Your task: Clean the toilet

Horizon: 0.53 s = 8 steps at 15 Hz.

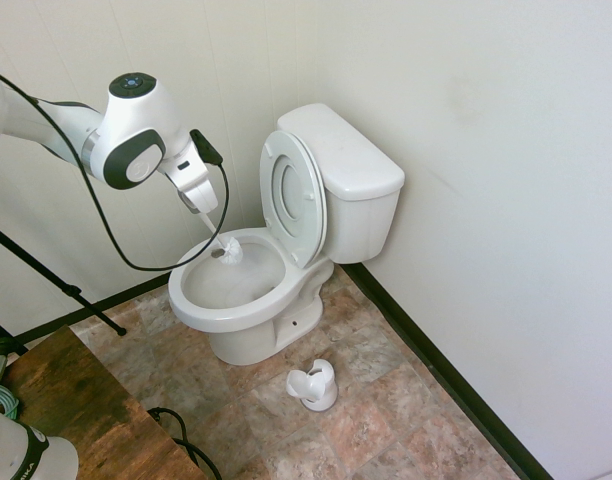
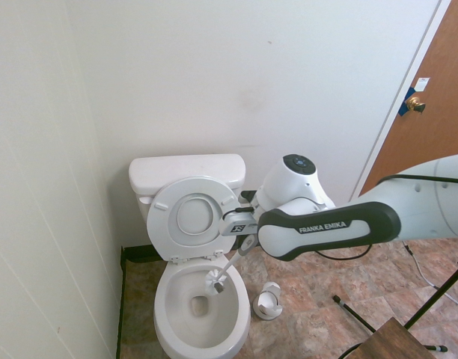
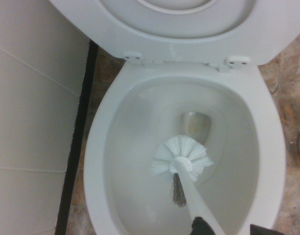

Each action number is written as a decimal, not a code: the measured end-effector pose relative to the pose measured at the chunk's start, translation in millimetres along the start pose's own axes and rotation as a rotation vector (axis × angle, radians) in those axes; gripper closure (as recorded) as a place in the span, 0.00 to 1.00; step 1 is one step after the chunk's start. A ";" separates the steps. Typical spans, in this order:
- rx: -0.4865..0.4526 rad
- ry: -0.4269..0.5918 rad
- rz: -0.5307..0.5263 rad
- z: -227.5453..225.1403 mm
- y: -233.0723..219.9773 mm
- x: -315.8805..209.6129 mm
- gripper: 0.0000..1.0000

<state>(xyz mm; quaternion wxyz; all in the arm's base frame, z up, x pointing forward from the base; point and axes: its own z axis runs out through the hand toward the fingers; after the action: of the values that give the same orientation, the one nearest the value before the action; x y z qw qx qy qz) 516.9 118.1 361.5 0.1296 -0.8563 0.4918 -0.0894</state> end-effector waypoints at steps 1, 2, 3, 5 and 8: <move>-0.007 -0.010 0.002 13.6 -7.7 -2.1 1.00; -0.017 -0.016 0.005 29.3 -14.4 -3.2 1.00; -0.023 -0.019 0.014 55.1 -29.9 0.5 1.00; -0.028 -0.013 0.020 60.7 -32.2 5.4 1.00; -0.055 0.004 0.042 98.6 -46.1 7.1 1.00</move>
<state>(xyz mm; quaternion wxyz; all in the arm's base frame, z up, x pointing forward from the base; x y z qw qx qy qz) 585.8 147.4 282.3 0.1072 -0.8489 0.5121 -0.0747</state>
